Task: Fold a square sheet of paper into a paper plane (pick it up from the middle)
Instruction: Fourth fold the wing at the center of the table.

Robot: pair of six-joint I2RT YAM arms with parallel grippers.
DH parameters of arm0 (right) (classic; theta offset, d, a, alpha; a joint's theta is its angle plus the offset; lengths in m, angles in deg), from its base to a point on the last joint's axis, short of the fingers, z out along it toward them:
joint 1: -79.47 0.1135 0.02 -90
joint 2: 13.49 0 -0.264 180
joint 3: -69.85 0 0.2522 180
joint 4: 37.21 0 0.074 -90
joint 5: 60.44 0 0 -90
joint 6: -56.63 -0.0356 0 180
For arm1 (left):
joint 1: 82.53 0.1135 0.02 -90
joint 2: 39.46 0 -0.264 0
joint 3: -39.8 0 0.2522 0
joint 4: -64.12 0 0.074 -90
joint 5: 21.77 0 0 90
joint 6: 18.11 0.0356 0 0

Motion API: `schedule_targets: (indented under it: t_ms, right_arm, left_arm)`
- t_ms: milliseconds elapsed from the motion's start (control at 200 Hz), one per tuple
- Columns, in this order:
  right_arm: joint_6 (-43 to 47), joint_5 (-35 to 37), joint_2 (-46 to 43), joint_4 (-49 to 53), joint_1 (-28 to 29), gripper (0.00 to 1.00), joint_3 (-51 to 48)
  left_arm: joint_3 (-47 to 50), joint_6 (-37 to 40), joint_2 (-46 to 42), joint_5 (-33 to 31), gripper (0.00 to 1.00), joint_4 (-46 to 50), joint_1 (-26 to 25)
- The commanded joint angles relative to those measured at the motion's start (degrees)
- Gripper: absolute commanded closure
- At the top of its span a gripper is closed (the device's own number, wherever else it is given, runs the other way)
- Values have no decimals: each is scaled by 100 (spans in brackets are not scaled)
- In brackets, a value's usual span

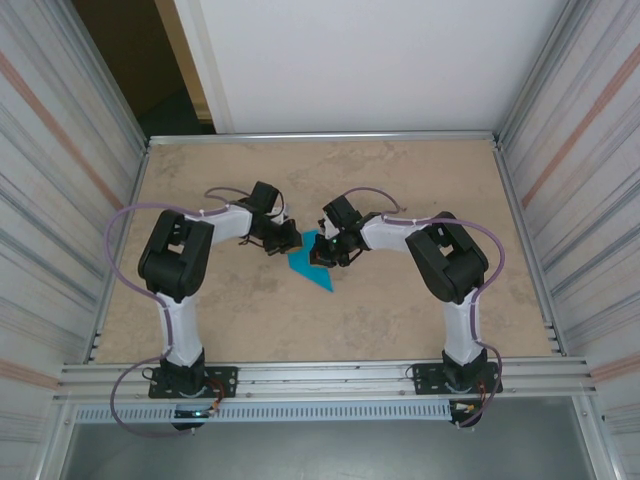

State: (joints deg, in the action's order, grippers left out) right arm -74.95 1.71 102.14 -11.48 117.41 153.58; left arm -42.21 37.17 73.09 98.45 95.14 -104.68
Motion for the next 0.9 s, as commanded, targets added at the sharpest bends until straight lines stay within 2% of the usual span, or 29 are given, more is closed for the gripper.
schedule_targets:
  t_ms: [0,261,516,897]
  right_arm:
    - [-113,183,195,155,-14,96,-105]
    - [-137,167,233,80,-23,97,-142]
    - [-139,125,129,-3,-41,97,-297]
    - [-150,-55,-902,-442,-20,95,-1539]
  left_arm:
    - [-53,53,-474,212,91,-208,-25]
    - [195,-34,-90,281,91,-294,-154]
    - [194,17,209,-205,92,128,-149]
    - [88,0,554,-854,93,653,-105]
